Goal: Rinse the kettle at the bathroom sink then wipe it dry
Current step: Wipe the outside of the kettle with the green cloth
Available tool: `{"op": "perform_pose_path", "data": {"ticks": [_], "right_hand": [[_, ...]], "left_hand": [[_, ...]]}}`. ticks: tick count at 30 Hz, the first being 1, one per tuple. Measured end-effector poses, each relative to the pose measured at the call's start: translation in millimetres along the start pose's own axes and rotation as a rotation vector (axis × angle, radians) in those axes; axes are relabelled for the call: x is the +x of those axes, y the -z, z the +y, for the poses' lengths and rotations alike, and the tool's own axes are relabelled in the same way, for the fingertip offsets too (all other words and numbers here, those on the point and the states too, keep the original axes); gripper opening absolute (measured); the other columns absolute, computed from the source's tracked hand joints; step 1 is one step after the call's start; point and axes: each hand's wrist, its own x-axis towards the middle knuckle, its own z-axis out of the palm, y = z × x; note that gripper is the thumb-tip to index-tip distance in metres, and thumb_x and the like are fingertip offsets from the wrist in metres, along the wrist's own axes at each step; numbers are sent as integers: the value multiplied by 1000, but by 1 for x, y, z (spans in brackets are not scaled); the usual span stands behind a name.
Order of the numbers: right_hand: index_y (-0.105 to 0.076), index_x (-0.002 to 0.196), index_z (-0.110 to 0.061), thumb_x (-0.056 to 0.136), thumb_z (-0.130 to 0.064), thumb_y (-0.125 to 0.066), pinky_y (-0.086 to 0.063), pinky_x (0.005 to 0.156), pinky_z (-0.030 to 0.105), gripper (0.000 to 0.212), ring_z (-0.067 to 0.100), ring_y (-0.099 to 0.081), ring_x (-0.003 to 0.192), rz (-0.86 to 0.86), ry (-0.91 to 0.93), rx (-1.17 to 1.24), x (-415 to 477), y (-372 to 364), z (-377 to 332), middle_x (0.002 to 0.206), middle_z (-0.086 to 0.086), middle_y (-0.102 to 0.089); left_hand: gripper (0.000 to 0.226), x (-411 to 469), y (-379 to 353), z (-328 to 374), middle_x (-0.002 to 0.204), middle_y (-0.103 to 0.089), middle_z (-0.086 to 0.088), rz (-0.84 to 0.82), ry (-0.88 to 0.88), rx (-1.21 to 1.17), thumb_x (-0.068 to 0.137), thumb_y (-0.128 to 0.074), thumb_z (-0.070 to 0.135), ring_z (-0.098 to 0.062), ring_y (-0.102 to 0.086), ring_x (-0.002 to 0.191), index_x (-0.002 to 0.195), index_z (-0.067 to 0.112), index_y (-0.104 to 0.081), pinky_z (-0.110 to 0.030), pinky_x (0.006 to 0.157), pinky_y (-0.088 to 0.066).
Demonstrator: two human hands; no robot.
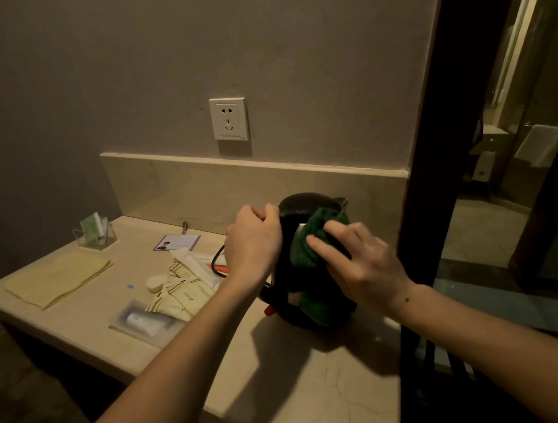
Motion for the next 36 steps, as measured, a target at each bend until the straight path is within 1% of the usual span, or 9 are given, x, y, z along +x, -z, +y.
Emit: {"op": "perform_pose_path", "data": {"ticks": [3, 9, 14, 17, 20, 25, 29, 33, 36], "right_hand": [[-62, 121, -2, 97, -16, -46, -56, 67, 44, 32, 32, -50, 90, -63, 81, 25, -24, -5, -10, 120, 18, -43], [-48, 123, -6, 93, -18, -51, -59, 66, 45, 32, 36, -63, 86, -245, 168, 102, -44, -5, -14, 122, 19, -39], [-49, 123, -6, 92, -17, -54, -59, 58, 40, 33, 35, -62, 83, -129, 67, 102, -17, 3, -6, 118, 18, -39], [-60, 122, 0, 92, -17, -52, -59, 55, 39, 35, 39, -62, 82, -41, -18, 50, 11, 10, 5, 115, 17, -39], [-66, 118, 2, 90, -19, -51, -59, 52, 41, 38, 39, -61, 80, -14, -154, 51, 31, 16, 15, 109, 18, -45], [-64, 110, 1, 77, -17, -70, -57, 49, 37, 37, 31, -62, 66, -31, -306, 135, 25, 15, 10, 93, 19, -56], [-47, 93, -11, 76, -29, -62, -48, 44, 25, 29, 22, -56, 53, -37, -316, 192, -2, 6, -1, 85, 13, -55], [-39, 90, -16, 68, -30, -73, -48, 38, 30, 43, 22, -55, 49, -173, -241, 184, -33, -2, -13, 80, 9, -56], [-40, 91, -17, 61, -26, -85, -46, 40, 25, 55, 20, -56, 49, -219, -222, 172, -37, -1, -16, 78, 7, -57]], "left_hand": [[36, -4, -1, -2, 68, -55, -4, 95, -95, 37, 96, -39, 39, -22, -52, 63, 81, 11, -55, -38, 59, -43], [29, 1, 1, -5, 61, -50, -4, 10, -201, -62, 97, -44, 28, -16, -44, 53, 73, 13, -52, -38, 52, -41], [30, 5, 6, -3, 60, -46, -4, -34, -221, -73, 96, -45, 20, -15, -40, 52, 67, 13, -47, -32, 50, -34], [31, 8, 8, -2, 60, -44, -3, -65, -237, -83, 97, -45, 15, -14, -38, 53, 66, 13, -45, -16, 43, -33], [33, 12, 9, -1, 60, -43, -2, -84, -244, -89, 97, -45, 11, -13, -37, 53, 64, 14, -43, -11, 42, -35], [32, 15, 10, -5, 61, -45, -1, -82, -253, -109, 97, -45, 12, -13, -38, 55, 65, 15, -45, -13, 43, -33], [29, 18, 8, -9, 65, -50, -5, -77, -237, 15, 98, -42, 24, -17, -45, 59, 71, 16, -49, -30, 53, -36], [29, 18, 3, -4, 67, -53, -5, -21, -168, 149, 98, -38, 29, -19, -49, 61, 79, 13, -53, -32, 56, -36], [30, 14, -4, -1, 65, -51, -3, 74, -121, 156, 97, -38, 31, -18, -47, 60, 76, 14, -51, -32, 56, -34]]}}
